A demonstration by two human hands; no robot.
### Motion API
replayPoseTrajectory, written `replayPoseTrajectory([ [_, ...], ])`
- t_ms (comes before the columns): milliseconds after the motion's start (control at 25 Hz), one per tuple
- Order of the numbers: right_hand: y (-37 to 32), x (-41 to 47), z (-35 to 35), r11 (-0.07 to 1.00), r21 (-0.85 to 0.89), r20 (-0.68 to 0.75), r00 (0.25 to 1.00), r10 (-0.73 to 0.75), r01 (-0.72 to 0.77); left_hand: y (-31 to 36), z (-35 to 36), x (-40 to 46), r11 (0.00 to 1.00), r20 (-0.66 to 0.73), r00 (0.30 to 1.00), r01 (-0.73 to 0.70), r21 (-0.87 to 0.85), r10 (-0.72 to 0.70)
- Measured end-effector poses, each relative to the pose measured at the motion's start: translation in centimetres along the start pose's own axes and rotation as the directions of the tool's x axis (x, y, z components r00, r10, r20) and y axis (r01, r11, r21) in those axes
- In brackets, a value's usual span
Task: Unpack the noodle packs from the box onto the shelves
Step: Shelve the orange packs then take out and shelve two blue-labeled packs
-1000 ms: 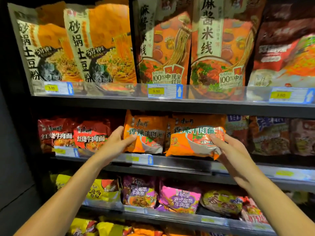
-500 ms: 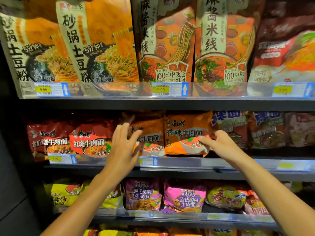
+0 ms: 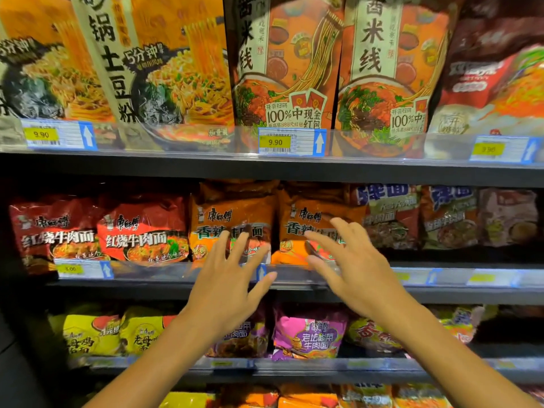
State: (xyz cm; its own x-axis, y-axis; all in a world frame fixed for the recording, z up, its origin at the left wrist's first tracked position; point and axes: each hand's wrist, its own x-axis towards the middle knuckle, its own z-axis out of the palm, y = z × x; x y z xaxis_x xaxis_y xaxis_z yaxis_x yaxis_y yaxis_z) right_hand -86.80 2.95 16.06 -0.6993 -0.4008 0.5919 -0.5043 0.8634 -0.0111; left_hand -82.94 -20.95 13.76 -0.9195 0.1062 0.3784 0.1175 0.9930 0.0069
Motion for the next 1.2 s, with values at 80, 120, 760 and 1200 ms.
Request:
replayPoseTrajectory([
  [80,-0.3,0.4,0.7,0.998,-0.05,0.246,0.968,0.049,-0.038,-0.5,-0.2,0.0,1.0,0.035,0.999,0.006,-0.007,-0.006],
  [120,-0.1,0.7,0.8,0.998,-0.064,0.287,0.957,0.036,-0.019,-1.0,-0.1,0.0,1.0,0.042,0.999,0.006,-0.013,-0.005],
  [760,3.2,-6.7,-2.1,0.948,0.312,0.039,0.997,0.06,-0.07,1.9,0.0,-0.6,0.918,-0.278,0.917,-0.346,-0.194,0.287],
  [1200,12.8,-37.4,-15.5,0.903,0.046,0.188,0.891,0.413,-0.428,30.1,2.8,-9.6,0.629,-0.156,0.665,-0.743,-0.228,0.73],
])
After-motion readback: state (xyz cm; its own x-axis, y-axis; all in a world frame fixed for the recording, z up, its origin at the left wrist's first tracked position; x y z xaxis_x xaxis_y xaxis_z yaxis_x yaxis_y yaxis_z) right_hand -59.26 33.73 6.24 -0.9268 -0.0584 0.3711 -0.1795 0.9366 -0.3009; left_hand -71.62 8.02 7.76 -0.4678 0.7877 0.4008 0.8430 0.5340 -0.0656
